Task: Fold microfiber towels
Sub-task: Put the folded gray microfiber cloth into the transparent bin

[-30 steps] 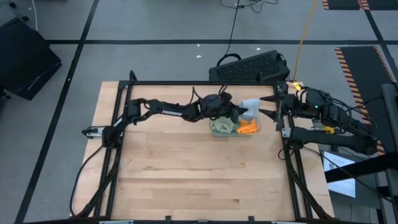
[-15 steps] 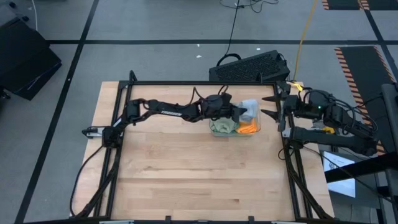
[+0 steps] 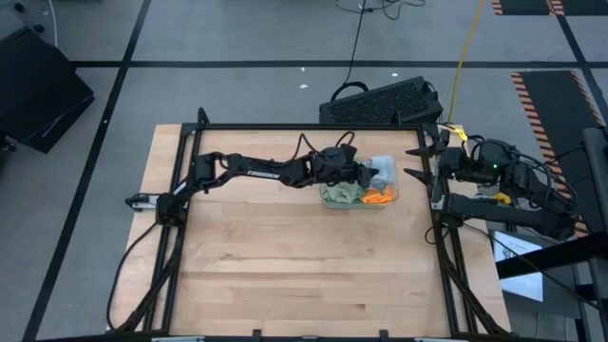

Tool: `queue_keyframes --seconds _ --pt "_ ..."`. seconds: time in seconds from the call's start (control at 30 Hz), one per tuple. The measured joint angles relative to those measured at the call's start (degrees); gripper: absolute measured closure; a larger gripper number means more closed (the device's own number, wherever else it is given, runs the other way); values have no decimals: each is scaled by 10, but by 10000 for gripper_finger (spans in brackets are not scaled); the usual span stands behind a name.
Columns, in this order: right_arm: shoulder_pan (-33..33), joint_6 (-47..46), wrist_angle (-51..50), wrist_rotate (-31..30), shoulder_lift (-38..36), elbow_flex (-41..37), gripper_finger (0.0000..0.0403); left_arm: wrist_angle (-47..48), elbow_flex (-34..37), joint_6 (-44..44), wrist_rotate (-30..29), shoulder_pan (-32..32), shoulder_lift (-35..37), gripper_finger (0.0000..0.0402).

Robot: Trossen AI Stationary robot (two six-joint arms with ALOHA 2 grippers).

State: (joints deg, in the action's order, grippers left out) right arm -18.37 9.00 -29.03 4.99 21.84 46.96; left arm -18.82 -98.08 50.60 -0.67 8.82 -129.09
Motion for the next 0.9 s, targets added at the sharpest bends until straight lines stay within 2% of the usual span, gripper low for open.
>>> queue_keyframes --seconds 0.17,0.37,0.5,0.6,0.8,0.9 --pt "0 4 0 0 -4 0 186 5 0 11 0 2 -2 338" --pt "0 10 1 0 -5 0 186 57 0 12 7 15 -2 337" --pt "0 12 6 0 -5 0 186 59 0 22 30 22 -6 337" --pt "0 12 10 1 -5 0 186 51 -1 26 42 24 -21 337" --pt "0 9 10 0 -5 0 186 -25 0 39 70 24 -53 337" --pt "0 8 9 0 -5 0 186 -21 0 38 69 24 -55 336"
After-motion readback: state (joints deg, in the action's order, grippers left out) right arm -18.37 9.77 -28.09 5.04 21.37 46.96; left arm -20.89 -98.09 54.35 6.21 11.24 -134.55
